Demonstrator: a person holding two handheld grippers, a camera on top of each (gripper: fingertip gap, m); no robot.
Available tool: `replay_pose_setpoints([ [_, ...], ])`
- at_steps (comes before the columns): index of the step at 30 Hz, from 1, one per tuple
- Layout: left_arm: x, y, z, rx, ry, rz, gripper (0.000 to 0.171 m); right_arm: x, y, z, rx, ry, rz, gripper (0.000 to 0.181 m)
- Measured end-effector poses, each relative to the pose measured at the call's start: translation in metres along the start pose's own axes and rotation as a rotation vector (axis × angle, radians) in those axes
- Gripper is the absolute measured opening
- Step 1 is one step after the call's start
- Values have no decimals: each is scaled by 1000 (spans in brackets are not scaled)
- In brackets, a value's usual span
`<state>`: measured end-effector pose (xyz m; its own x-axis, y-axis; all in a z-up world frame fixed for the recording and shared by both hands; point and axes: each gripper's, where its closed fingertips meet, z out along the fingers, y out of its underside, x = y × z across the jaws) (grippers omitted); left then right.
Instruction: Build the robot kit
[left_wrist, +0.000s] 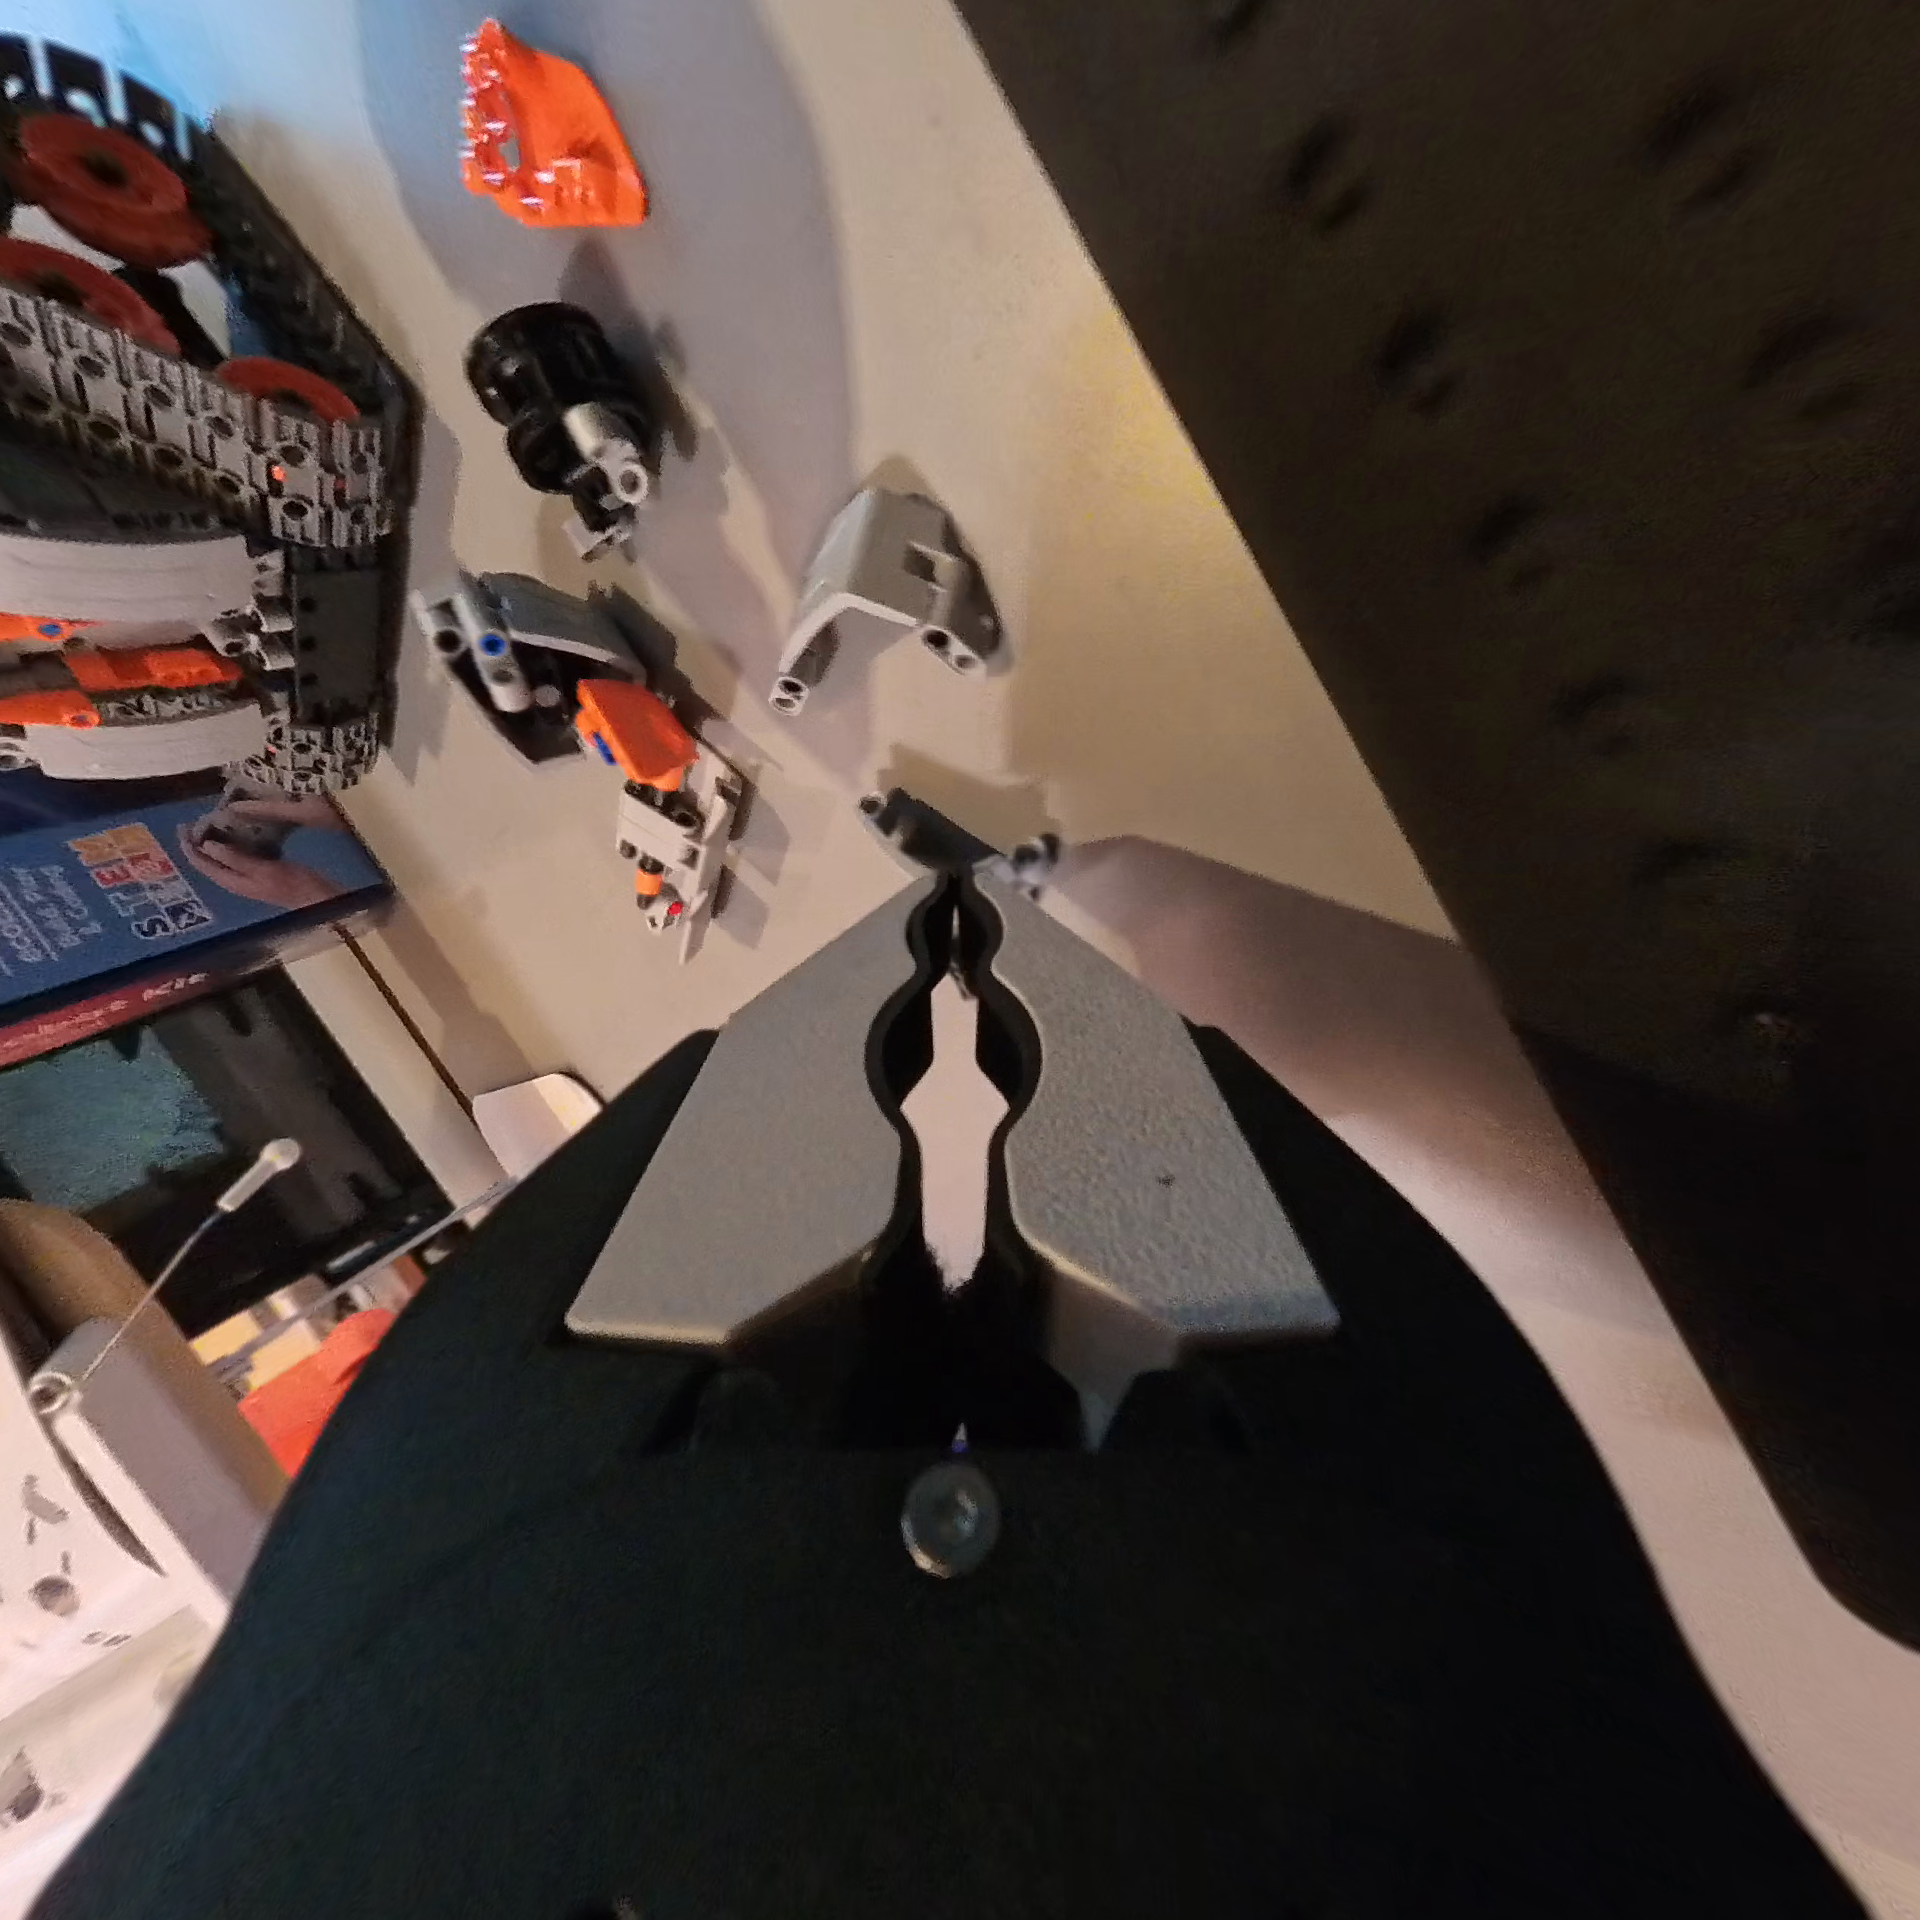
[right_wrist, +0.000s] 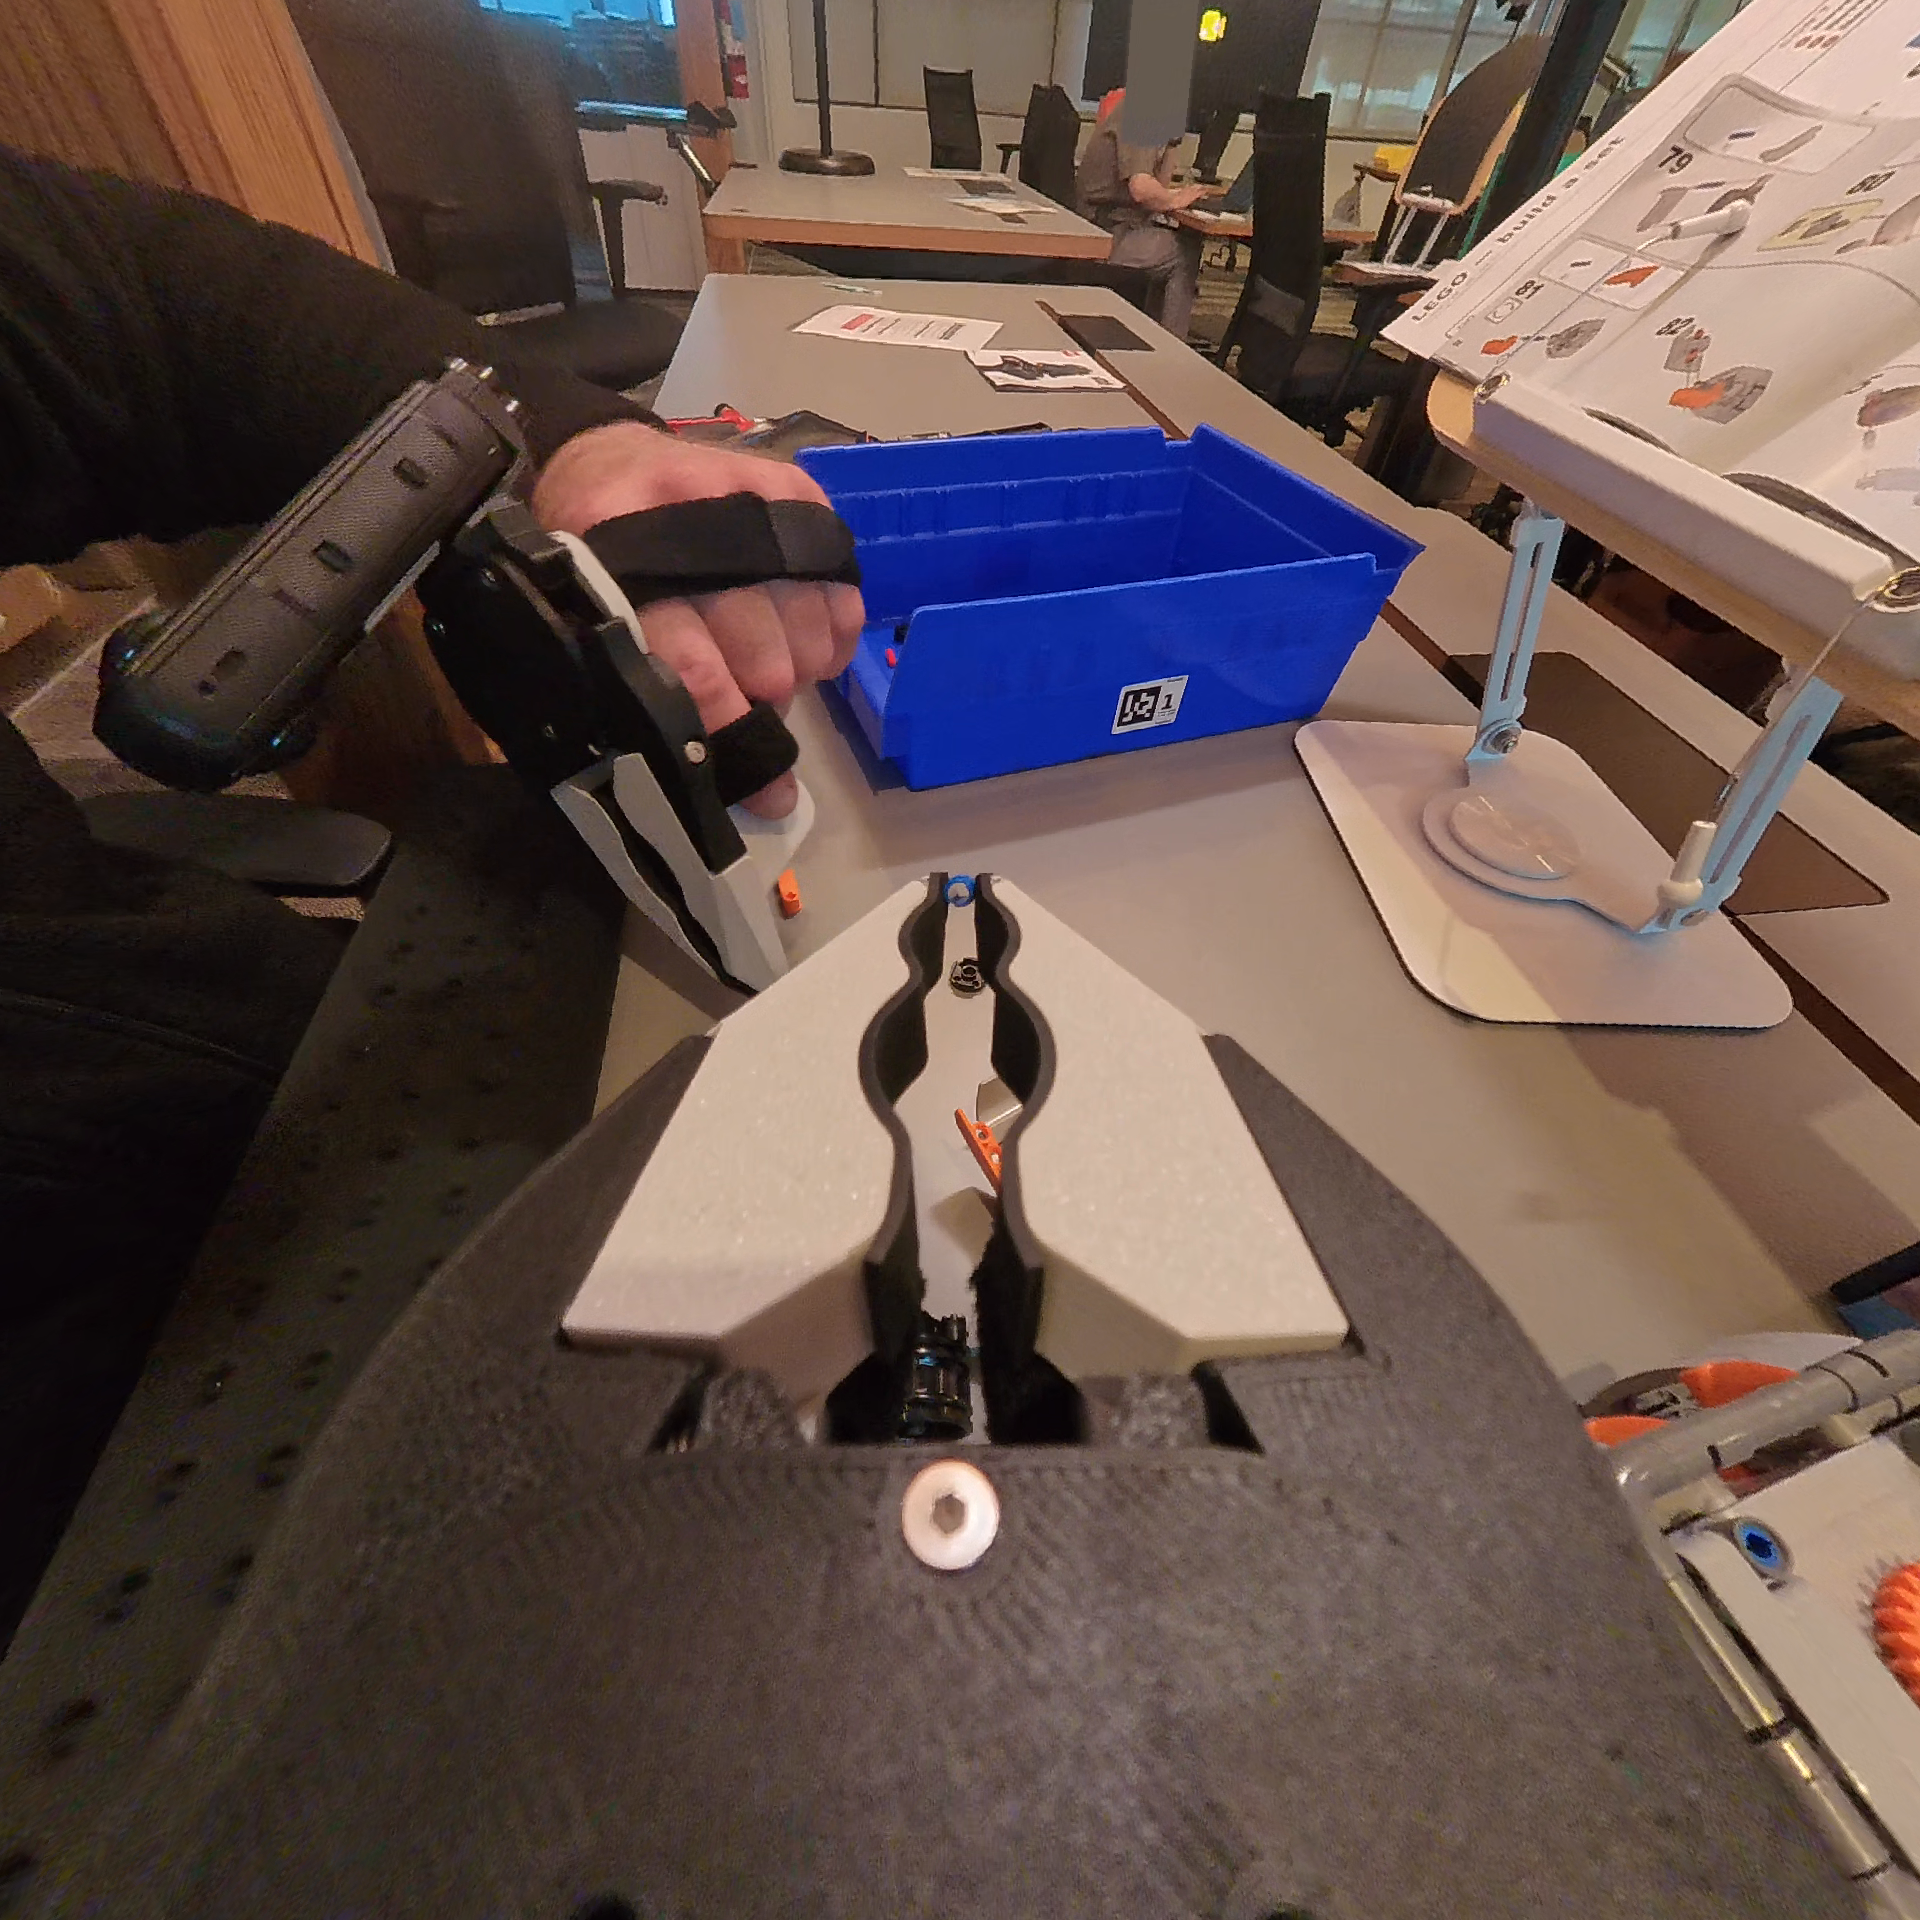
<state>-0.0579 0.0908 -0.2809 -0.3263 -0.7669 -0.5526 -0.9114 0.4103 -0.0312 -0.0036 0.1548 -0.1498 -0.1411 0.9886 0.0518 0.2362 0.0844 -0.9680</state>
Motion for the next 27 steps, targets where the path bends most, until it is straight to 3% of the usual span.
replay_pose_setpoints([
  [3, 12, 4, -2, -26, -2, 24, 0, 0, 2, 1, -4, -7, 6, 3],
  [5, 14, 11, -5, -52, -5, -54, 9, 0, 5, 3, -12, -13, 11, 3],
  [8, 14, 15, -10, -36, 46, -333, 14, 0, 8, 5, -24, -18, 16, 3],
  [10, 8, 18, -8, -46, 69, -580, 32, 1, 10, 6, -30, -17, 17, 3],
  [12, -4, 8, -9, 23, 33, -752, 25, 1, 12, 7, -36, -18, 19, 2],
  [15, -10, -2, -3, 42, 65, -905, 30, 0, 14, 8, -43, -22, 20, 2],
  [23, -8, 4, 14, -94, 42, -804, 0, -4, 8, 6, -31, -23, 3, 2],
  [25, -8, -5, 12, -66, 38, -638, 0, -5, 7, 6, -31, -25, 0, 2],
  [27, -10, -10, 11, -60, -42, -360, 0, -6, 7, 6, -31, -26, -2, 2],
])
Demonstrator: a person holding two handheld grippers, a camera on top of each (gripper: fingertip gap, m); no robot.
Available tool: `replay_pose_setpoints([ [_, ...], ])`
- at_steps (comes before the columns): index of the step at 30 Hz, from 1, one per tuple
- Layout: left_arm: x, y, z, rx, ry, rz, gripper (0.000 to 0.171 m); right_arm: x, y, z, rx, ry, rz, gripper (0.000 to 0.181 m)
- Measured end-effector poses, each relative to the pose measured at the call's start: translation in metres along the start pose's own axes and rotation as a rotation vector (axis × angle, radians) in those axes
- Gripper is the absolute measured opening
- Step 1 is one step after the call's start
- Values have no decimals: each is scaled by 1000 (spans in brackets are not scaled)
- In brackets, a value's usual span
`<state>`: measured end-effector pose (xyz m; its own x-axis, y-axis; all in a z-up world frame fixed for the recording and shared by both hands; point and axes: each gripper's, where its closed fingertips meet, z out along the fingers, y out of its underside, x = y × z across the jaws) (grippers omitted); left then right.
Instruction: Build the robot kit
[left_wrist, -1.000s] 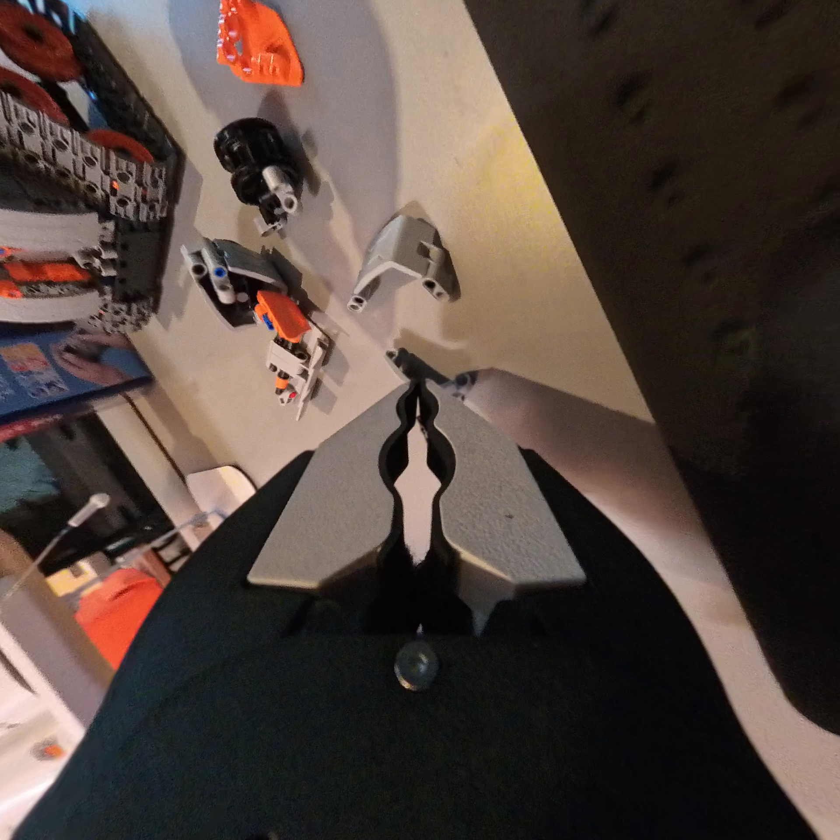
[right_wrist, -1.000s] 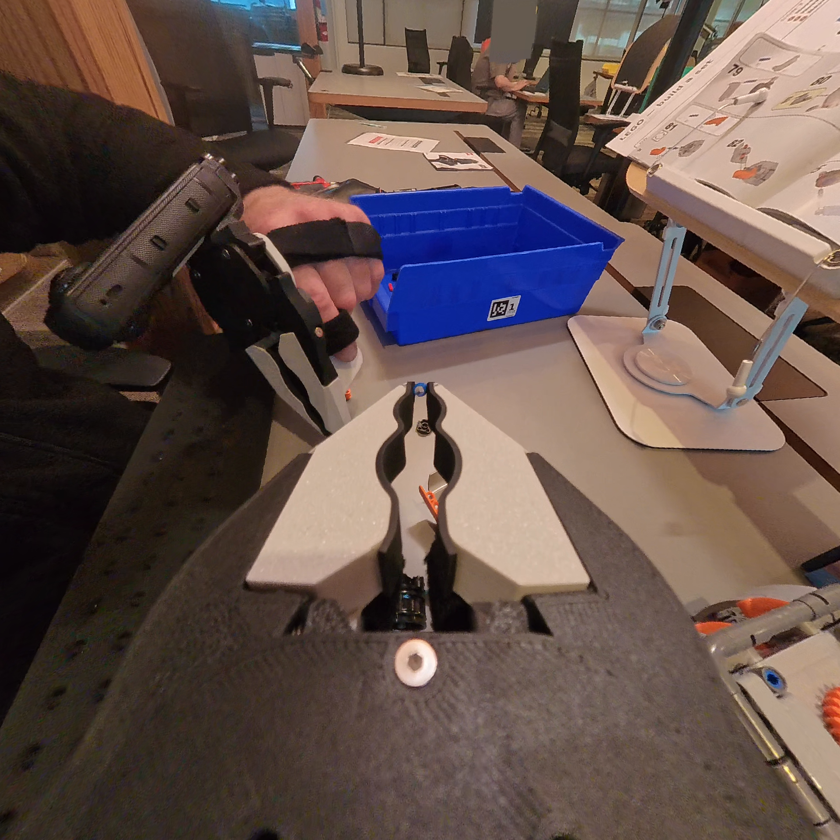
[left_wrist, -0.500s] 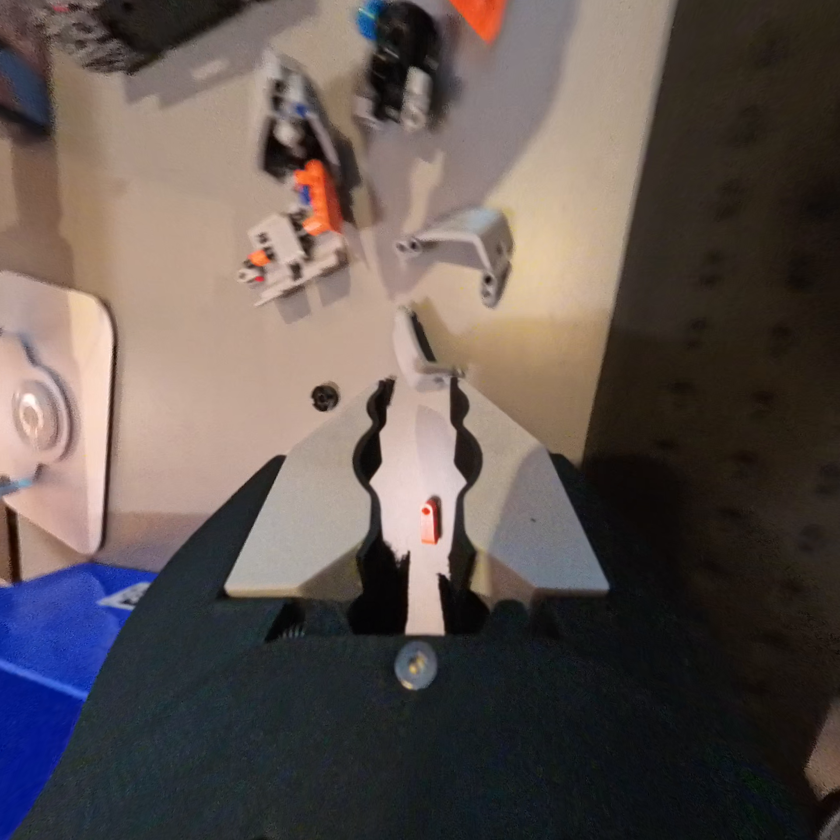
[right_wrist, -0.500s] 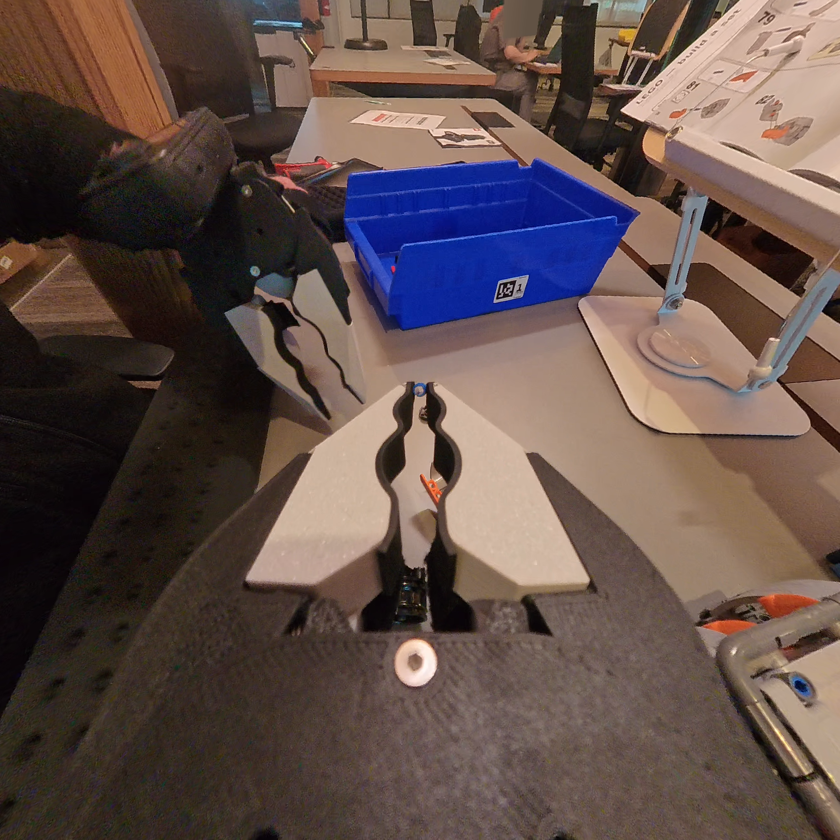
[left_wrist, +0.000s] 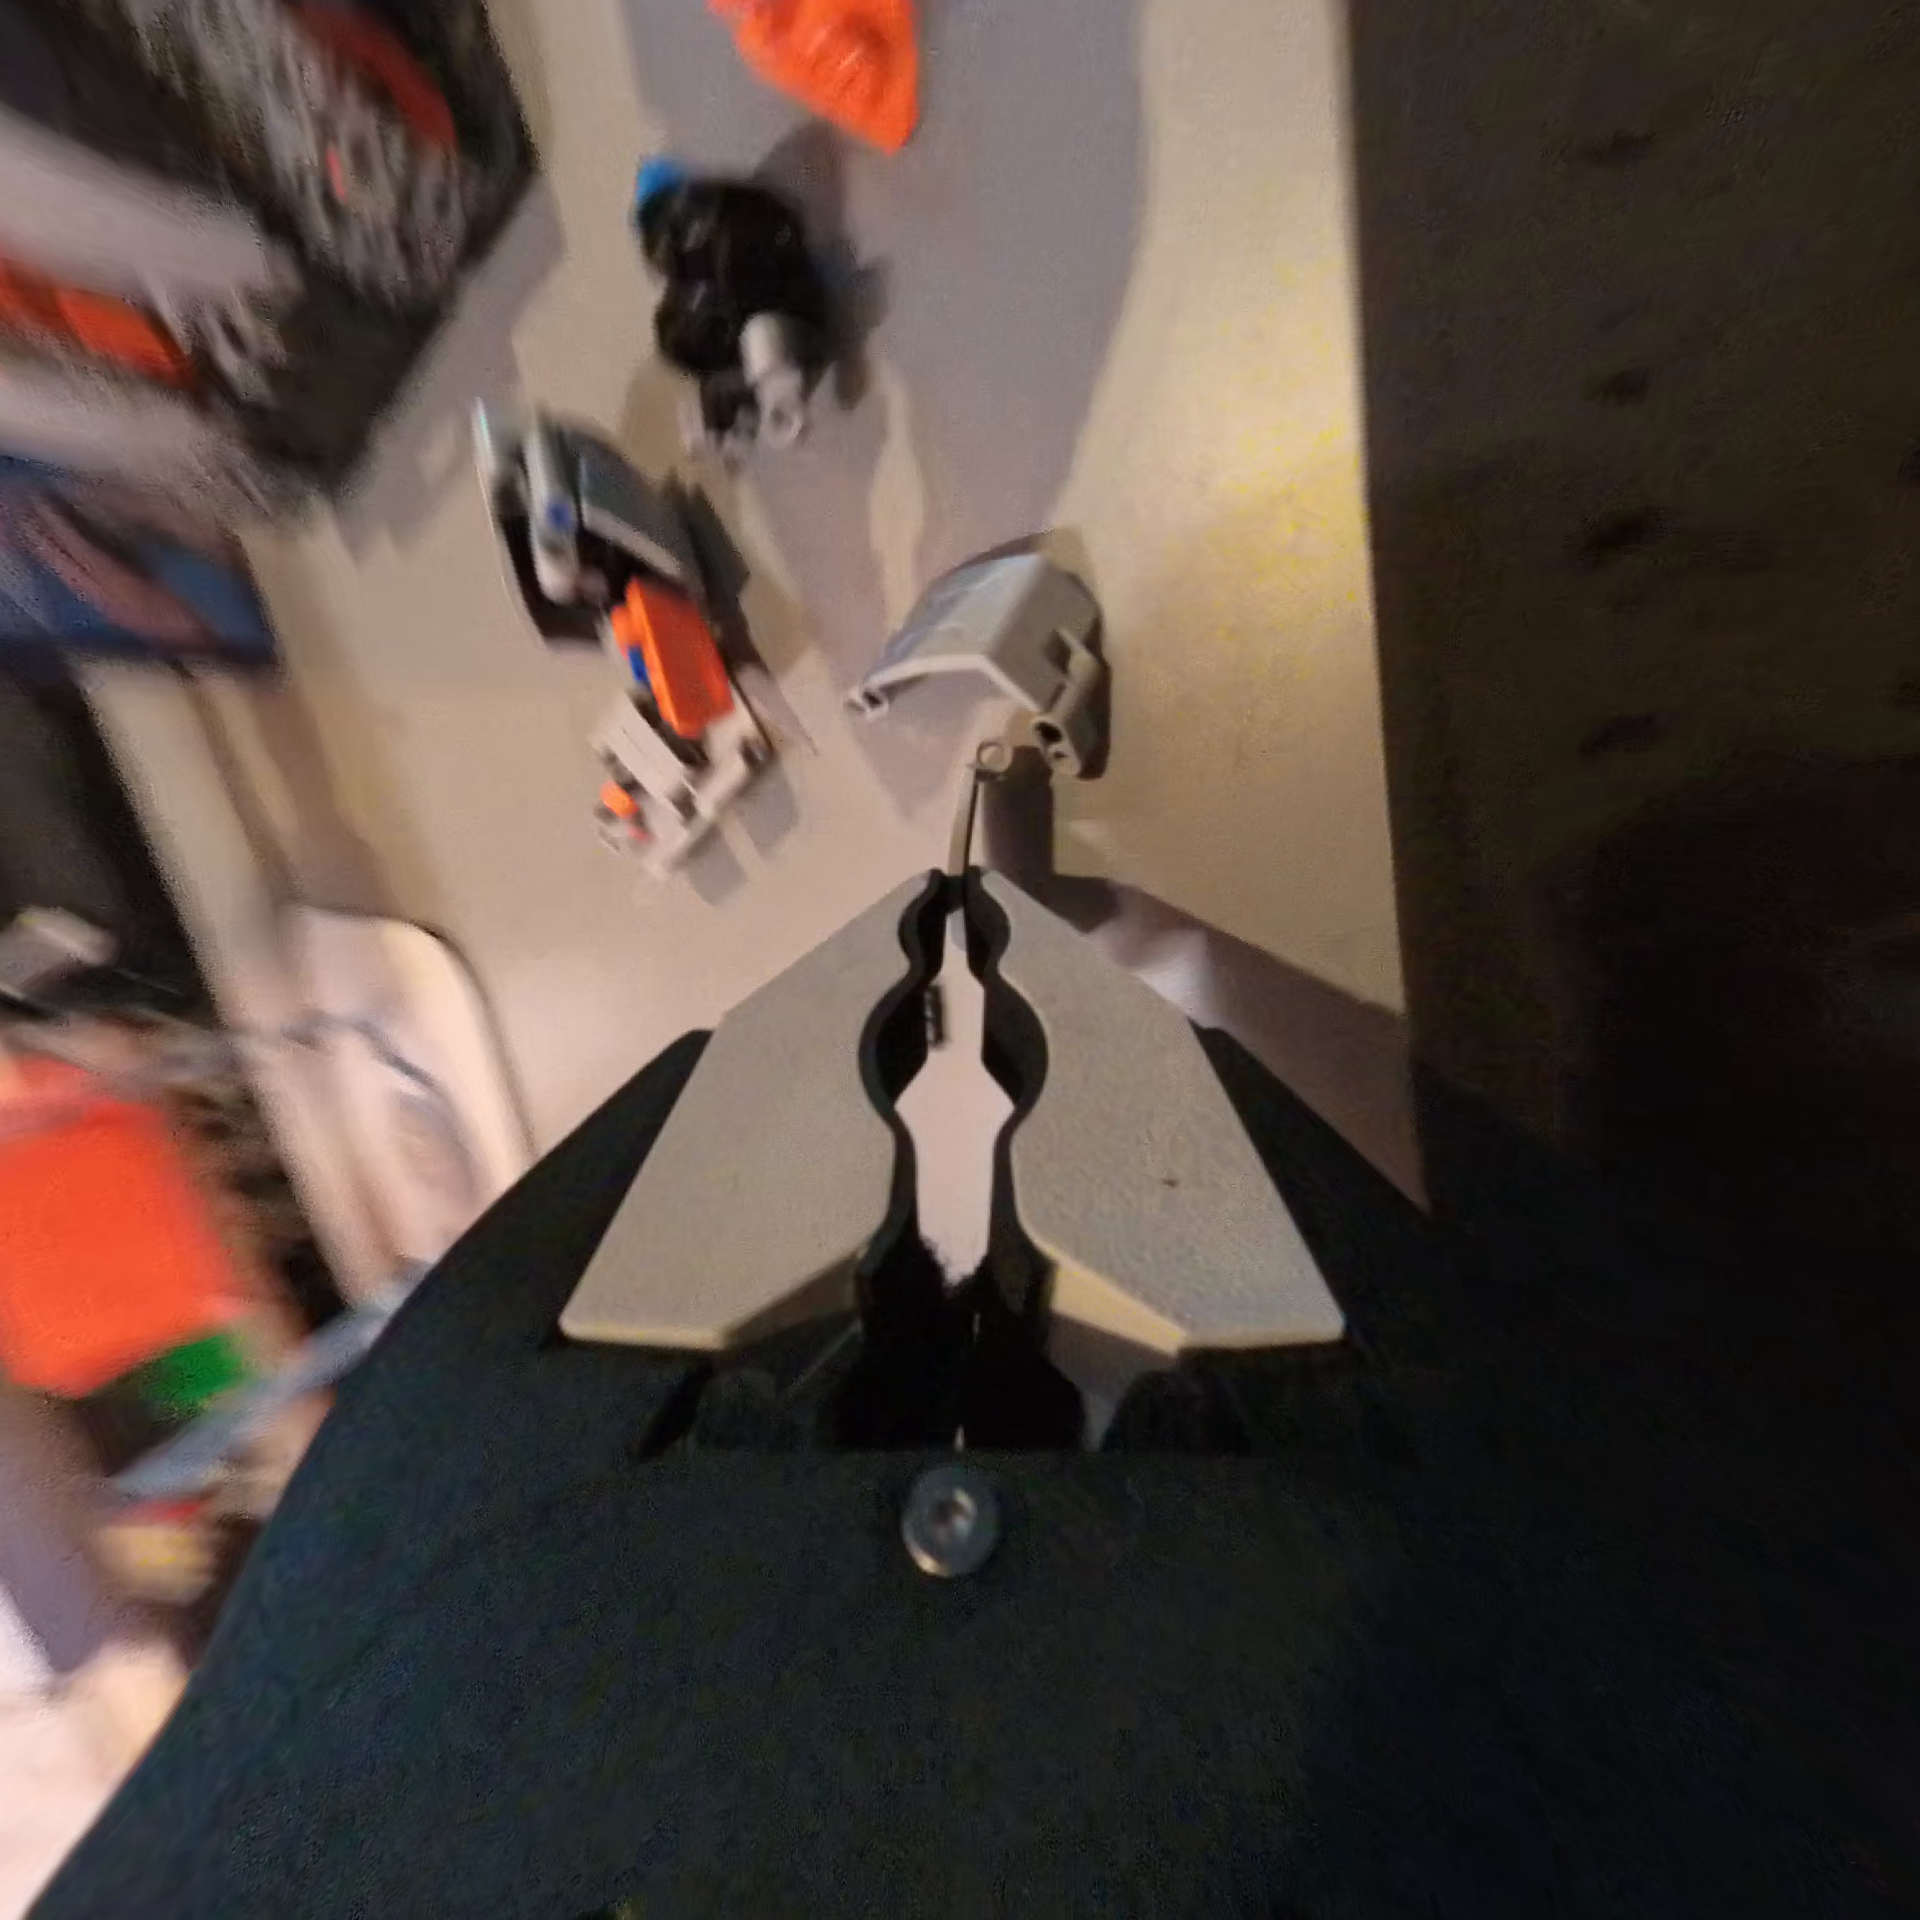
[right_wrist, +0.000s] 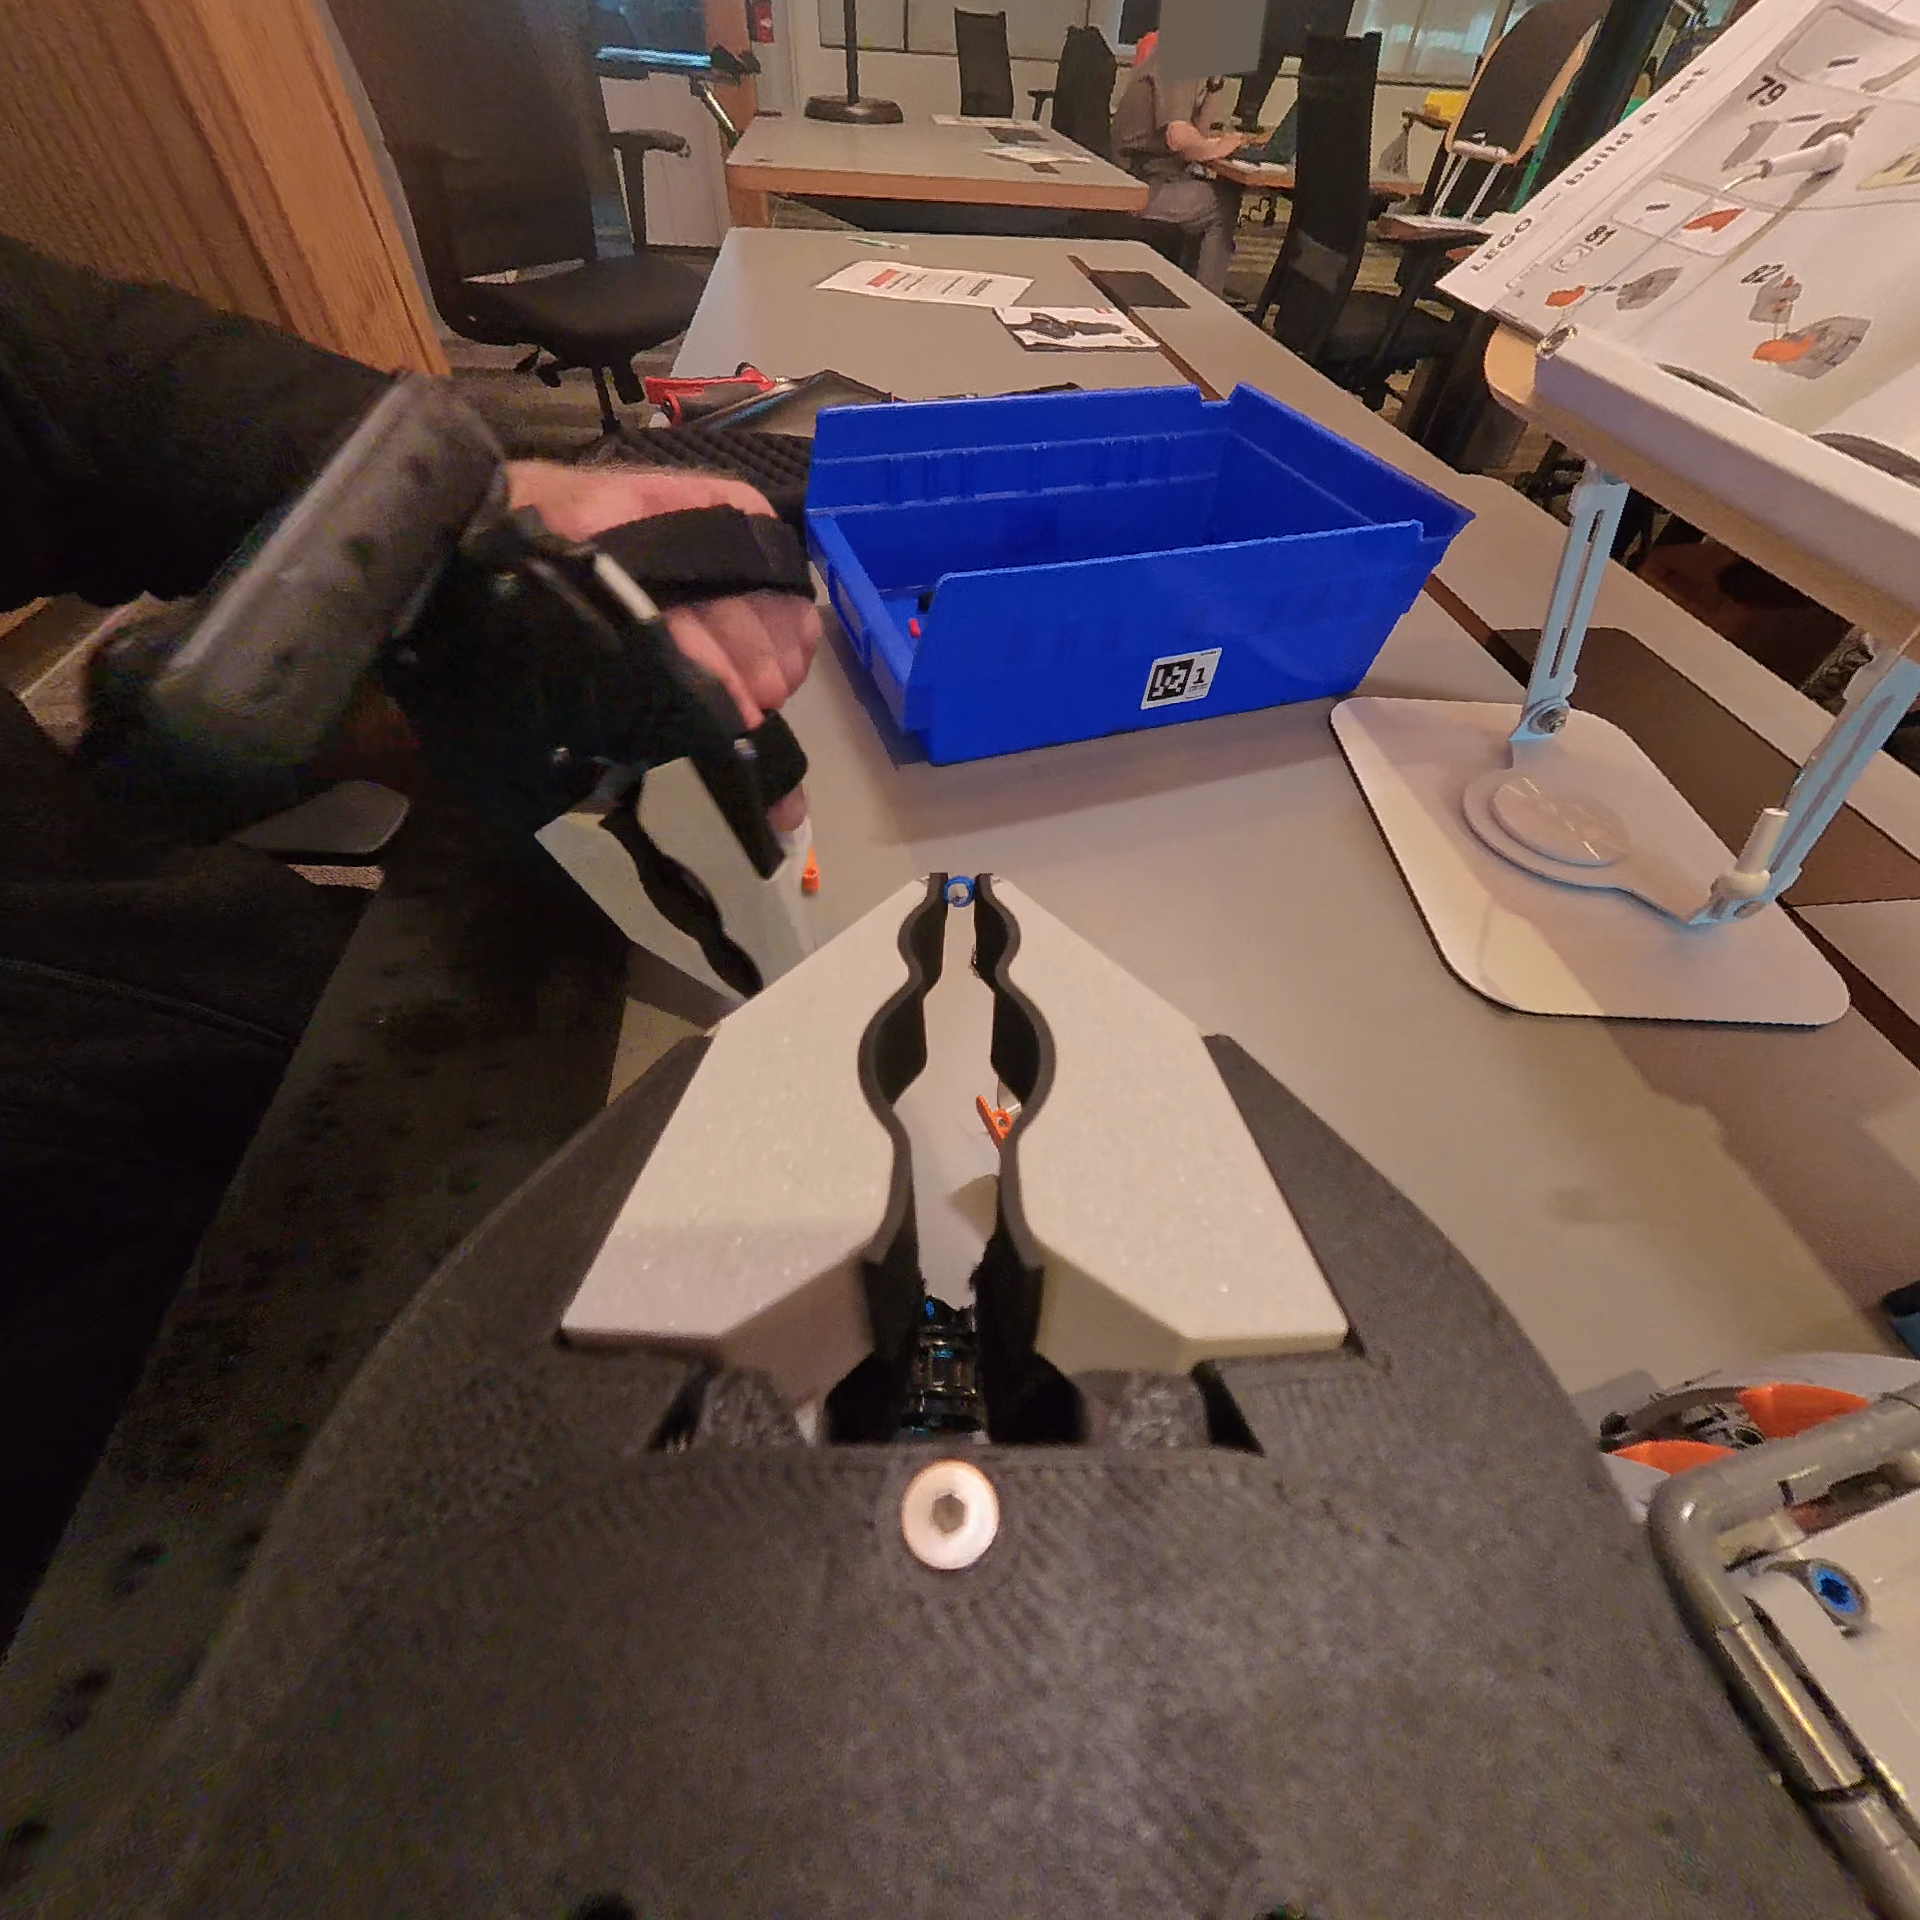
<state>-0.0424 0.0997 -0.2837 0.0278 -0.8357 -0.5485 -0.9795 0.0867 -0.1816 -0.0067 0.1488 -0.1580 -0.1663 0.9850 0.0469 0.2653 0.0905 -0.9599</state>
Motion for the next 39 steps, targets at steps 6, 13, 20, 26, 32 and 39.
replay_pose_setpoints([
  [6, 16, 4, -5, 56, -75, 305, 1, 0, 0, 0, 1, 0, -1, 2],
  [13, 9, 49, -18, -86, -54, -53, 25, -3, 1, 1, -1, -14, 1, 2],
  [20, 9, 43, -25, -11, 42, -483, 42, -3, 2, 3, -8, -16, 2, 3],
  [26, 20, 31, -14, -12, 151, -729, 65, -5, 0, 2, -4, -19, -2, 3],
  [32, 26, 35, -2, -76, 187, -812, 42, -7, 0, 3, -6, -25, -3, 3],
  [39, 20, 37, -4, -33, 130, -762, 41, -9, 1, 4, -9, -31, -4, 2],
])
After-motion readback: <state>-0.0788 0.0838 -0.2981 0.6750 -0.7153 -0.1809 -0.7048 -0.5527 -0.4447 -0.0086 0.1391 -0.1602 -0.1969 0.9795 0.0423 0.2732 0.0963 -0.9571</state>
